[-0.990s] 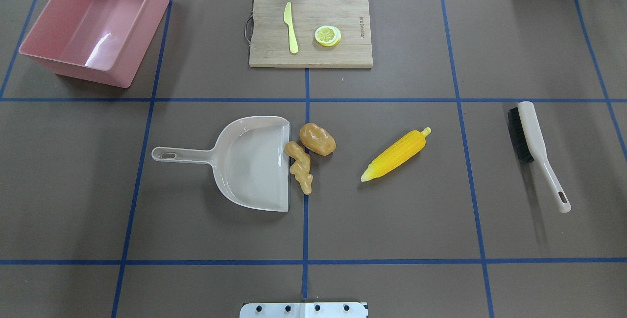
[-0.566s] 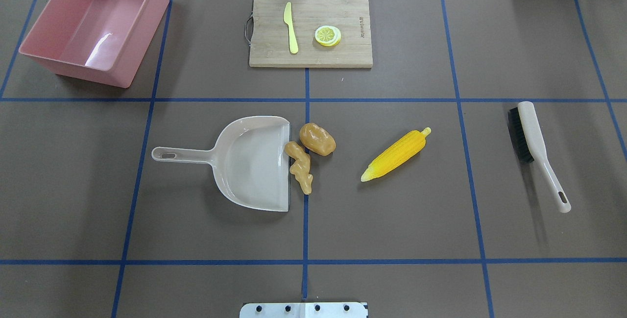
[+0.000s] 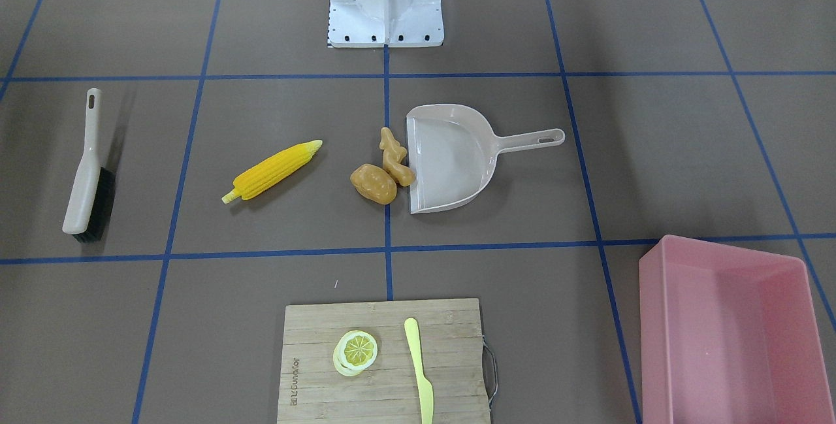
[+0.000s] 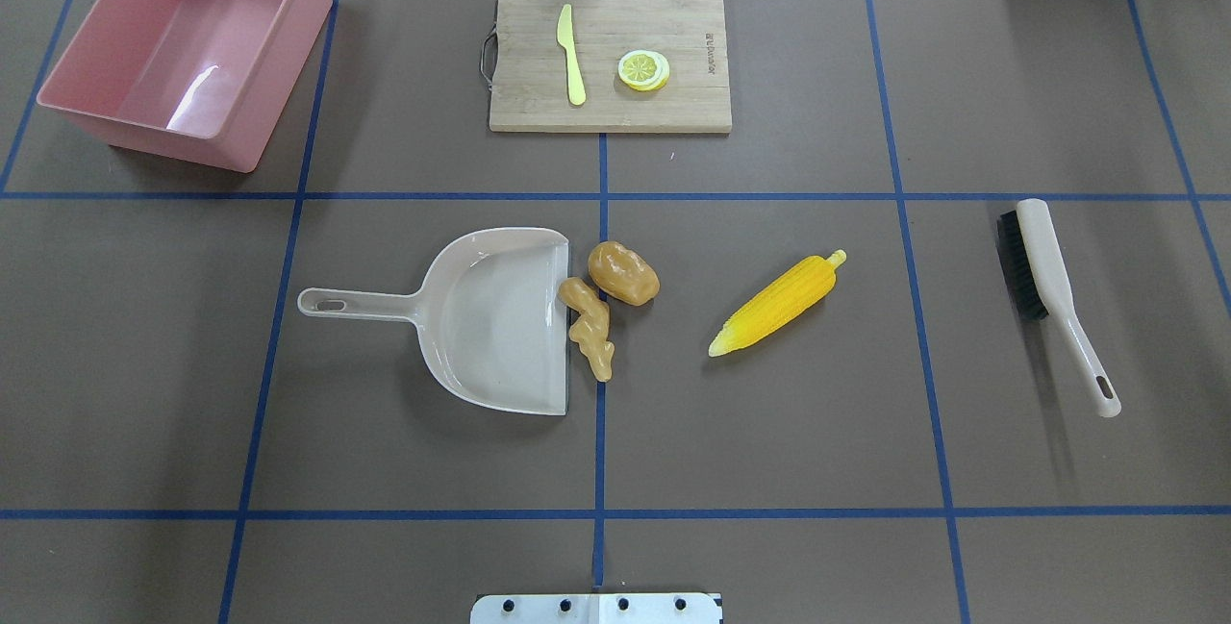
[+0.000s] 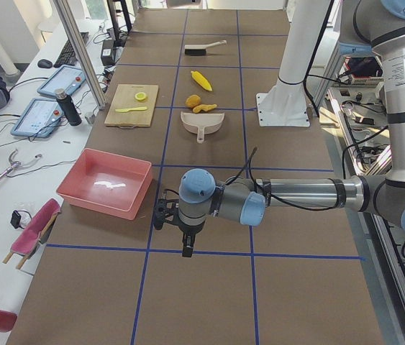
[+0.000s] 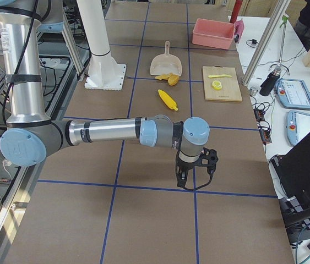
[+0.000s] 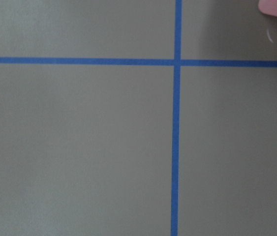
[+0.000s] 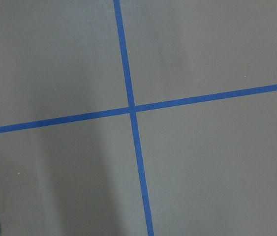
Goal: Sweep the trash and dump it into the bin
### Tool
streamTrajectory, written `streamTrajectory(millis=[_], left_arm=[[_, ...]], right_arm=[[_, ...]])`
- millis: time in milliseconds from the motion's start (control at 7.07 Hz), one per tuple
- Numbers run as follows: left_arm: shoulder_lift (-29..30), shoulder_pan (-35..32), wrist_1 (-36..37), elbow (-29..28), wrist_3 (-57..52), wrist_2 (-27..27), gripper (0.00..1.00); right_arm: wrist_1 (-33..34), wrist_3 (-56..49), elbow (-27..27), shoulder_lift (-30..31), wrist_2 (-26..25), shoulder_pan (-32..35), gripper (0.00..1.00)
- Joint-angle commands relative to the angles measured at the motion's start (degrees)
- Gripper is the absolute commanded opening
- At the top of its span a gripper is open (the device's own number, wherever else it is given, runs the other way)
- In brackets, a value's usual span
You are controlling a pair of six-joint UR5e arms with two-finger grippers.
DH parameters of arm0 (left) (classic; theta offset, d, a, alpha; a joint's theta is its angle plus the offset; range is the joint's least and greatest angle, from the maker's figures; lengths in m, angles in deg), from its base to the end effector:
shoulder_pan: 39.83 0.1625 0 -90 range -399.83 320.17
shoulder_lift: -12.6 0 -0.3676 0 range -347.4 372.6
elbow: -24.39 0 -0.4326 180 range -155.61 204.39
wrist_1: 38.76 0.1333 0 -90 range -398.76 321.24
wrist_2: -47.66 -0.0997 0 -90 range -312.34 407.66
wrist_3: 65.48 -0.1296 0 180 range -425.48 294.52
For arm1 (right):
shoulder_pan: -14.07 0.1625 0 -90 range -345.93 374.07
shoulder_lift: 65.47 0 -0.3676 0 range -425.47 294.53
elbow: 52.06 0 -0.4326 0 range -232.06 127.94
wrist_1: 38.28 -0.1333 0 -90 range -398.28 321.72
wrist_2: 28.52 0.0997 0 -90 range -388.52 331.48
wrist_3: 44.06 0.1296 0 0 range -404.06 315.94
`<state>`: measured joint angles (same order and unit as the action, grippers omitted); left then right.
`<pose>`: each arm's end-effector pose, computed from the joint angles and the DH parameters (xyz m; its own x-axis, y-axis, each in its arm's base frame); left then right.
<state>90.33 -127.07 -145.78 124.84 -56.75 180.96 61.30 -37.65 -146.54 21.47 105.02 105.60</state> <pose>-0.0215 -0.4768 0.6003 0.7170 0.0659 -0.6940 0.0631 0.9853 0.1587 0.0586 -0.5434 0.5702 0.7165 0.1551 0.6801 -0.1073 0.9879 -0.1122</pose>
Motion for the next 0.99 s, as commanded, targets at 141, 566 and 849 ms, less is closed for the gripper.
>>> streamTrajectory(millis=[141,566,849], left_arm=[[-0.2,8.1,-10.5,4.0,-0.4,-0.5,0.98],[0.4,16.8,-14.4,8.6,-20.2,-3.6,0.98],[5.1,28.5,-13.3,11.9,-23.6,-14.2,0.98]], right_arm=[[-0.1,0.4,-1.0,0.7,0.3,1.2,1.00],[0.0,5.5,-5.8,1.0,1.9,-1.6,1.00],[0.1,9.0,-11.1,4.8,6.0,-7.8,1.00]])
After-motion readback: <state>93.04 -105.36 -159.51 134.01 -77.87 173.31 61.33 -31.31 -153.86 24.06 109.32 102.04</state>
